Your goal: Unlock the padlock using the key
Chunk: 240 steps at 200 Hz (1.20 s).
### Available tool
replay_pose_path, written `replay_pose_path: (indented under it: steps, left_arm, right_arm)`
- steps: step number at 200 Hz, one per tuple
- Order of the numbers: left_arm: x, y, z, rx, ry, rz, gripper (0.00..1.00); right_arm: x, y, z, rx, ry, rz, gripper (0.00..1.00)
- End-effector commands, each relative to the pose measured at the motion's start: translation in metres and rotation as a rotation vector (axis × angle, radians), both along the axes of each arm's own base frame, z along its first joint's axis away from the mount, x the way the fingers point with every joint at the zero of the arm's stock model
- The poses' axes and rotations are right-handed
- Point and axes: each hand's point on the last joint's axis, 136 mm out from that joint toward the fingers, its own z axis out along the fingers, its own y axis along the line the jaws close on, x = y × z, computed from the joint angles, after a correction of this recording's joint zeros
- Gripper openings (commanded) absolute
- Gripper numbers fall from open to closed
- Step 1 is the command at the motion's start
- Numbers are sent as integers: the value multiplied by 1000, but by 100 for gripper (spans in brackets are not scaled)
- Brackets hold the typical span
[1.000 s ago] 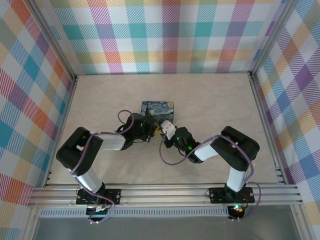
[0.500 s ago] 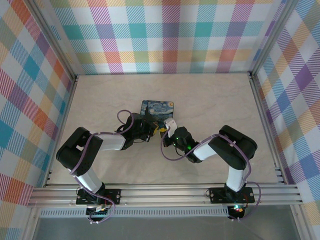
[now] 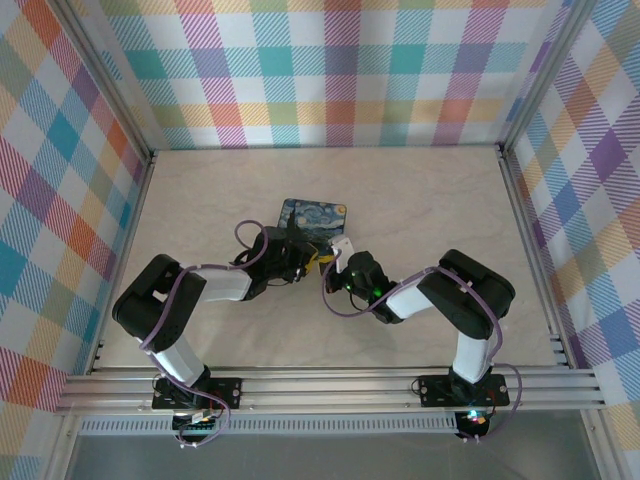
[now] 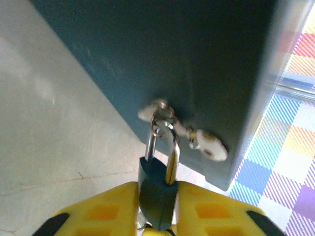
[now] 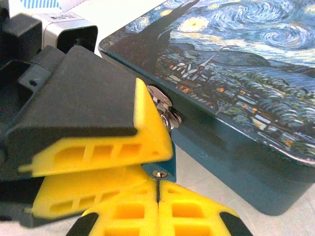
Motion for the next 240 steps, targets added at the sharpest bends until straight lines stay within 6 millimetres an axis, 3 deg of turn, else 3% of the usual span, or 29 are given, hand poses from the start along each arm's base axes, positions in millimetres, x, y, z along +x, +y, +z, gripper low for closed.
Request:
replay_pose_path:
  steps: [1,31,79,151,180,198,240]
  left_arm:
    - [-14,-6,0,-6,21,-51,31]
    - [-15,2,1,4,15,-41,39]
    - [-19,26,19,57,-17,-29,56]
    - [-9,111,63,222,-98,28,73]
    - [10,139,71,269,-122,23,77]
    - [26,150,74,400,-168,-22,82]
    - [66,129,71,403,-235,-157,83]
  right_arm:
    - [2,9,23,53,-12,14,0]
    - [1,8,22,49,4,15,0]
    - [-1,10,25,110,66,10,0]
    - [-2,4,15,331,312,-122,0]
    - [0,0,5,368,405,-183,0]
    - [2,-2,-3,396,470,-215,0]
    - [2,-7,-12,417,549,-247,3]
